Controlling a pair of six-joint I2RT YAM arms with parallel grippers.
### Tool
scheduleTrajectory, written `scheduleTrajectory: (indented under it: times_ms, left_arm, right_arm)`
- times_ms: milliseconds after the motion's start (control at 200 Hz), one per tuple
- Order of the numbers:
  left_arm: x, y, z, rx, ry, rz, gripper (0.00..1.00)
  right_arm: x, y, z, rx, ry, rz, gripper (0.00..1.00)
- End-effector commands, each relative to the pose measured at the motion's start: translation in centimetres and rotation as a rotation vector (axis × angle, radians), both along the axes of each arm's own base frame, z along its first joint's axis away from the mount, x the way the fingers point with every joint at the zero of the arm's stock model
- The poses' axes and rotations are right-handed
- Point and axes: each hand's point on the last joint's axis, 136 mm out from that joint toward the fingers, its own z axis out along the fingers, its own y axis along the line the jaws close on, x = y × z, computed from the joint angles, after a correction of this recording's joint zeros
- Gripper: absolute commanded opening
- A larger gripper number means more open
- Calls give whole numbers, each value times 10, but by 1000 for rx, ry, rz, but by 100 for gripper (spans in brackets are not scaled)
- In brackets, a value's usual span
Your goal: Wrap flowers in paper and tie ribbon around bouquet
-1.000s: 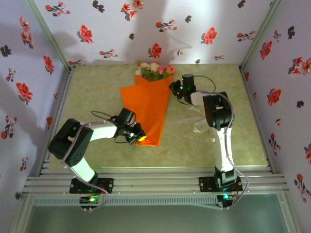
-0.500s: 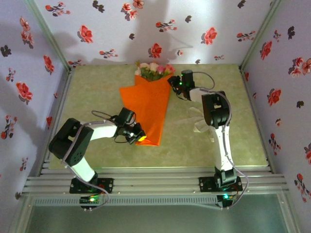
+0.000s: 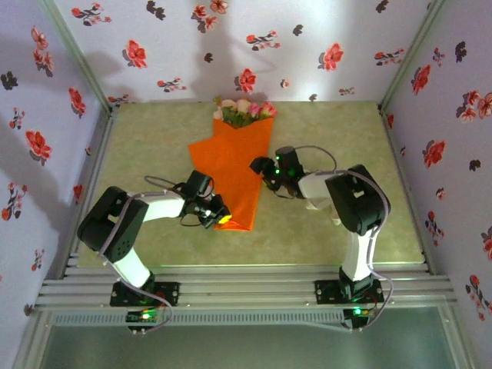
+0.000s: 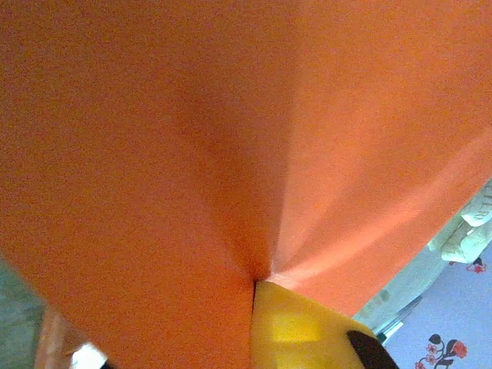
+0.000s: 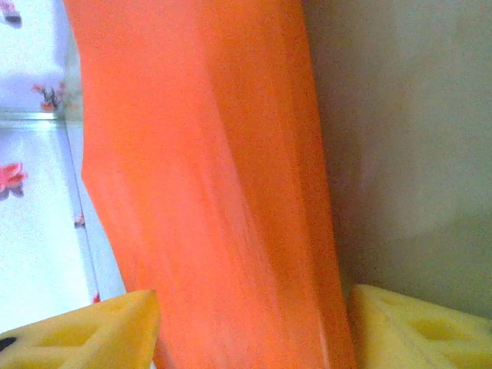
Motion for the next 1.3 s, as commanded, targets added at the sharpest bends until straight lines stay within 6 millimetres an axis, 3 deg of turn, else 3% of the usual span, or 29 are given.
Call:
scheduleTrajectory:
  times_ms: [0, 145, 250, 340, 455, 505, 560, 595, 640, 695, 820, 965, 1005, 1075, 1130, 1185, 1255, 1295]
  left_arm:
    - [-54, 70, -75, 343, 197, 38, 0]
    - [-55, 72, -76, 346, 193, 38, 0]
    - [-56, 73, -77, 347, 192, 39, 0]
    - [-56, 73, -77, 344, 190, 44, 0]
    - [-55, 73, -78, 340, 189, 51, 0]
    - [-54, 72, -77, 340, 186, 50, 0]
    - [-54, 73, -77, 340, 185, 53, 0]
    - [-54, 73, -77, 341, 186, 53, 0]
    - [-54, 73, -77, 341, 185, 54, 0]
    - [-54, 73, -78, 341, 183, 55, 0]
    - [-53, 73, -78, 340, 182, 55, 0]
    - [-52, 72, -78, 340, 179, 52, 0]
    - [-52, 72, -78, 339, 179, 51, 0]
    - [-53, 72, -78, 339, 179, 51, 0]
    - [-53, 72, -79, 340, 180, 52, 0]
    - [-53, 73, -78, 340, 181, 51, 0]
    - [-53, 72, -78, 339, 179, 52, 0]
    - [-53, 72, -78, 339, 179, 53, 0]
  right_arm:
    - [-44, 7, -22, -6, 115, 22, 62]
    - [-78, 11, -28, -35, 146, 44, 58]
    - [-90, 13, -30, -23, 148, 53, 51]
    - [-95, 15, -30, -25, 145, 64, 38]
    - [-95, 15, -31, -27, 130, 61, 7]
    - [-96, 13, -31, -38, 130, 61, 0]
    - [-98, 12, -29, -36, 129, 61, 5]
    - [-99, 11, -28, -34, 131, 63, 18]
    - [-104, 10, -27, -36, 134, 69, 43]
    - [-110, 9, -23, -37, 131, 83, 54]
    - [-133, 15, -24, -38, 154, 138, 53]
    - [-155, 21, -33, -47, 181, 163, 38]
    - [-158, 21, -35, -47, 183, 162, 31]
    - [-156, 20, -35, -48, 172, 145, 8]
    - [-155, 18, -33, -54, 167, 133, 0]
    - [-155, 16, -31, -61, 162, 128, 6]
    - [-158, 16, -30, -58, 168, 135, 34]
    - [-162, 16, -30, -56, 174, 144, 42]
